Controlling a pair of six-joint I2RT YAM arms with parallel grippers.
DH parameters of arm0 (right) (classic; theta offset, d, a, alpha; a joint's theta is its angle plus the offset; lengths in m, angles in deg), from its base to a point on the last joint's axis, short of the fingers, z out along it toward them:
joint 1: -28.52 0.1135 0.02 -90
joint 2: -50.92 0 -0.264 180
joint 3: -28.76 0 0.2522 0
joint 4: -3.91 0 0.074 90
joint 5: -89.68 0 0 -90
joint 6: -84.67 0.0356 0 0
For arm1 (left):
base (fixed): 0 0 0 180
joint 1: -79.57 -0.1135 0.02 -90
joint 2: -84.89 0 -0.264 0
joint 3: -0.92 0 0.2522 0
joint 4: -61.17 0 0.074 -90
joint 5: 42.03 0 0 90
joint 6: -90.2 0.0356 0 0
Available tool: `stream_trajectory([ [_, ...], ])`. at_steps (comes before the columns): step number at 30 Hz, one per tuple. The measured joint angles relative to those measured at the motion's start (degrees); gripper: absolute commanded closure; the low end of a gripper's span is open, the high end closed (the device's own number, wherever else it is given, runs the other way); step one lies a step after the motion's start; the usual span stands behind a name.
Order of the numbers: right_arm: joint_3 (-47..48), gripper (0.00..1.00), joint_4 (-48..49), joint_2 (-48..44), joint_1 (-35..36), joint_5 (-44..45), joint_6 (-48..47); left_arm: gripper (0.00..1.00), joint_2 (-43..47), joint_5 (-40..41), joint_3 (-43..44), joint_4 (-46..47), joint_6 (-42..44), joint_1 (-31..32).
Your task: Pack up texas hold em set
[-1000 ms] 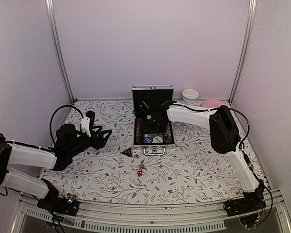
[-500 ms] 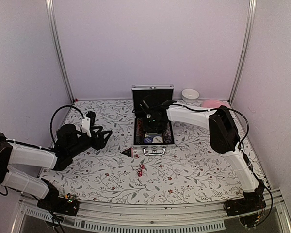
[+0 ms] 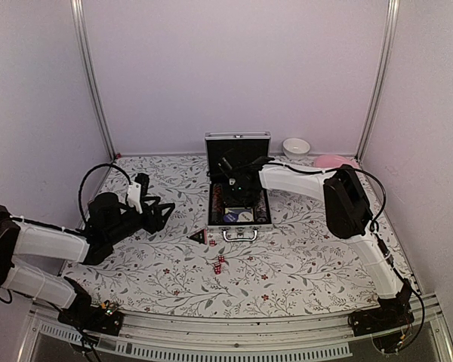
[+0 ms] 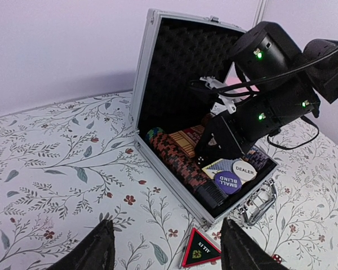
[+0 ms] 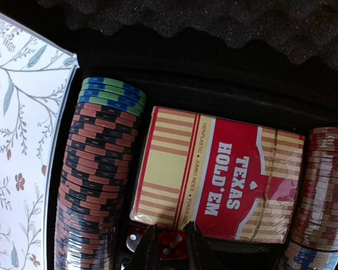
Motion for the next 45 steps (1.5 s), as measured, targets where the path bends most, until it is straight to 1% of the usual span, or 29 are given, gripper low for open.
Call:
stream_trajectory([
  [10, 0.0, 0.82, 0.4, 0.0, 0.0, -0.4, 0.0, 0.36, -0.6, -0.2, 0.0, 0.0, 0.0, 0.0],
  [11, 0.0, 0.78, 0.4, 0.0, 0.0, -0.4, 0.0, 0.36, -0.6, -0.2, 0.0, 0.0, 0.0, 0.0],
  [20, 0.0, 0.72, 0.7, 0.0, 0.0, -1.1, 0.5, 0.36, -0.6, -0.2, 0.0, 0.0, 0.0, 0.0],
  [27, -0.3, 0.65, 0.9, -0.5, 0.0, -1.4, 0.0, 0.36, -0.1, 0.1, -0.2, 0.1, -0.1, 0.0],
  [30, -4.1, 0.64, 1.0, -4.3, 0.3, -1.6, -1.1, 0.36, 1.5, 0.9, -1.0, 0.2, -0.2, 0.0],
  [35, -14.1, 0.62, 1.0, -15.9, 1.4, -1.8, -1.6, 0.35, 4.4, 2.1, -1.9, 0.2, -0.2, -0.1],
  [38, -18.6, 0.62, 0.8, -21.6, 3.6, -2.0, -0.3, 0.34, 5.2, 2.7, -1.9, 0.3, -0.2, -0.1],
  [41, -19.6, 0.62, 0.3, -22.8, 7.0, -2.9, 2.0, 0.33, 5.2, 3.1, -1.9, 0.3, -0.2, -0.1],
  [45, -19.5, 0.61, -0.2, -20.9, 10.7, -4.9, 5.4, 0.33, 5.2, 3.3, -1.9, 0.3, -0.3, -0.1],
])
